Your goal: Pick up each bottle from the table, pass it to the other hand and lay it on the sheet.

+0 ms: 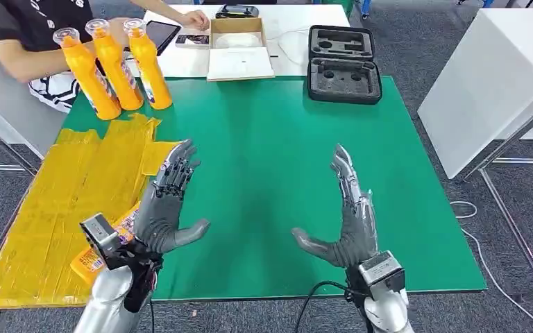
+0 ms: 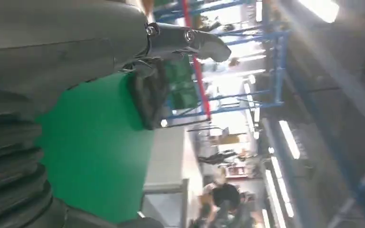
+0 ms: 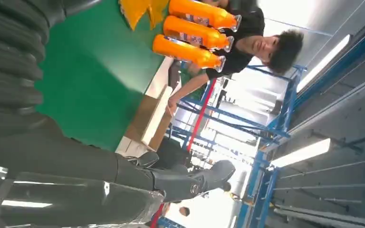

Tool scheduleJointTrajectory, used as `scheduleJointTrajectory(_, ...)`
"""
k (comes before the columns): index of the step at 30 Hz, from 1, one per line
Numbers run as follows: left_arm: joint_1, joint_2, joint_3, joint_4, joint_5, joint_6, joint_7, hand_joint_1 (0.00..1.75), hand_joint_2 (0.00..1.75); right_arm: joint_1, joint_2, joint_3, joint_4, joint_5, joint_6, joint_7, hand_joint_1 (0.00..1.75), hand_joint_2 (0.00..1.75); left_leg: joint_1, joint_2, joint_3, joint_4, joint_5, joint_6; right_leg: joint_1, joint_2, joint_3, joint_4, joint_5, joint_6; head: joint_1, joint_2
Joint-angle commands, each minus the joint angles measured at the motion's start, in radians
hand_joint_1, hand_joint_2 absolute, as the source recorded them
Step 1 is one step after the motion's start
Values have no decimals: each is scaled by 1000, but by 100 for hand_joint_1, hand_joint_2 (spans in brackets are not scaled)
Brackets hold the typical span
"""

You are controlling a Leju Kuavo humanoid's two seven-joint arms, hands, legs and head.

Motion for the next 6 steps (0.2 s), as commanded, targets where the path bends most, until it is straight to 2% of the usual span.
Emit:
scheduleJointTrajectory(1,1,9,14,-60,39,5,1,0,175,-42,-5,36,36,-19,44,15,0,175,1,4,5,1,-4,-3,2,2,5,0,-2,-1,0,0)
scheduleJointTrajectory(6,1,5,18,-63,39,0,1,0,175,-69,-9,44,57,-23,73,28,0,175,1,4,5,1,-3,-3,1,2,5,-1,-2,-1,0,0)
